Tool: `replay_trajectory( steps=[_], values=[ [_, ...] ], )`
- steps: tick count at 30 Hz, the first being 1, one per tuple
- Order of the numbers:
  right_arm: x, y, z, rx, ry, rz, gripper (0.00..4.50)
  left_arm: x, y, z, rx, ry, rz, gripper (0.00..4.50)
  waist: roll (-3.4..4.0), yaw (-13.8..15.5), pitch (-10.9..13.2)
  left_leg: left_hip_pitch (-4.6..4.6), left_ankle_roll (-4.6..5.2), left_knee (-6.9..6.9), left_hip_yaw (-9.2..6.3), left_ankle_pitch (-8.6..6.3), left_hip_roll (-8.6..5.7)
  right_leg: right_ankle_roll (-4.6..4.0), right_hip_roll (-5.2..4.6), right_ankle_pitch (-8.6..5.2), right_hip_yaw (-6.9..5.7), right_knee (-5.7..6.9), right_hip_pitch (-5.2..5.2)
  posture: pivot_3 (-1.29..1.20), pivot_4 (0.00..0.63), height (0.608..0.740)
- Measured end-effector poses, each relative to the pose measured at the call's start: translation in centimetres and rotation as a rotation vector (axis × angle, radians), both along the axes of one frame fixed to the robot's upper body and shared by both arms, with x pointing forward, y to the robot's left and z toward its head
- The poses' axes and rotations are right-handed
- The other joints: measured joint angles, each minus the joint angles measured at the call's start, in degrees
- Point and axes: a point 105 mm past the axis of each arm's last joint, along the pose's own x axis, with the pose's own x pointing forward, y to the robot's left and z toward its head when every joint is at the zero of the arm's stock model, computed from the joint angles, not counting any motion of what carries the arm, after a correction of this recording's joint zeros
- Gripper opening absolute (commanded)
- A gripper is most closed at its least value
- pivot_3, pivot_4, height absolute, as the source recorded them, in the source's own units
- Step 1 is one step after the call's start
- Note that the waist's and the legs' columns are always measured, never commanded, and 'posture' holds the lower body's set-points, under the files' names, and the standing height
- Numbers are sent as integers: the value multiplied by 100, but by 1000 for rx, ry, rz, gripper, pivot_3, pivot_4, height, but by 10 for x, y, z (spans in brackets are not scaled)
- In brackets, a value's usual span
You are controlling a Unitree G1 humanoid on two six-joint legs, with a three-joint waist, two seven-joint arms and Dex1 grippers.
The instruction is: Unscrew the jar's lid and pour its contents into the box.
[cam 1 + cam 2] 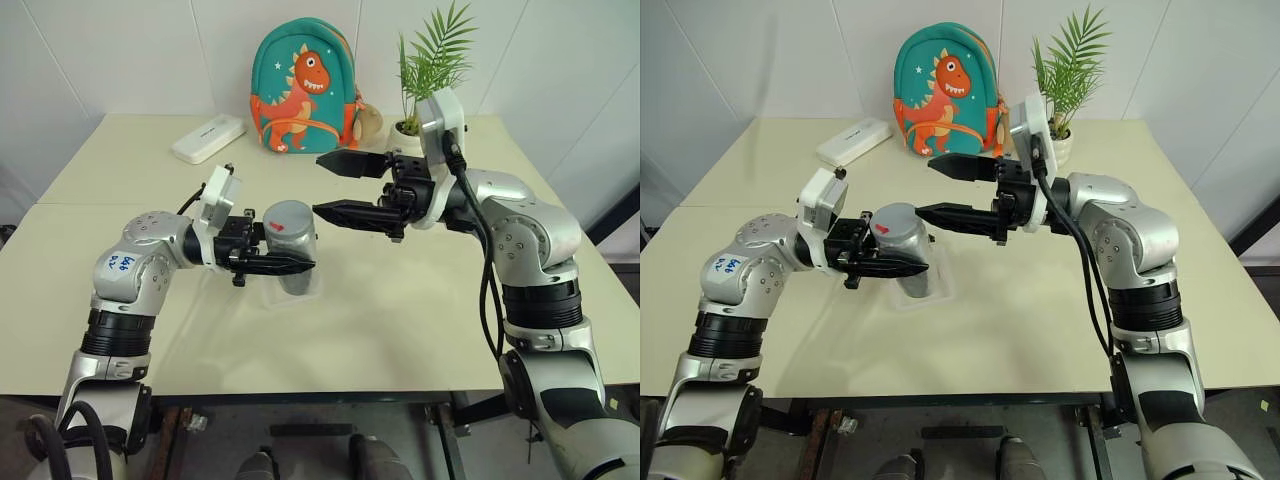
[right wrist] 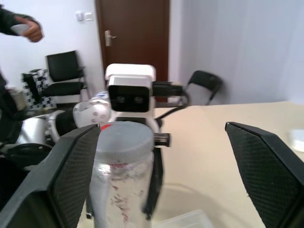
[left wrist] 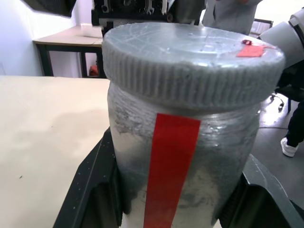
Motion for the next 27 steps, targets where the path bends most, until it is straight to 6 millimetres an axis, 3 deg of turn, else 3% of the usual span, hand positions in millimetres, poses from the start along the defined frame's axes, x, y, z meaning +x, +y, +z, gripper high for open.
replay_trajectory(
  steps=[4, 16, 27],
  values=[
    [-4, 4, -7, -9, 15, -35, 4461, 2, 0, -1, -2, 2, 15, 1927, 0, 4, 0, -1, 0, 0, 0, 0, 0, 0, 0, 0, 1, 1, 0, 0, 150, 740],
    [-10, 43, -33, -118, -11, -119, 4461, 11, -2, -12, 36, -3, 51, 1927, 0, 3, 0, 0, 1, 10, 0, 6, 0, -4, 3, -2, 4, 23, -7, 0, 150, 740],
    [1, 52, -25, -94, -29, -139, 4461, 16, -8, -8, 27, -31, 83, 1927, 0, 1, 0, -1, 2, 10, -1, 6, 0, -4, 3, -2, 5, 24, -8, 0, 150, 740]
  ],
)
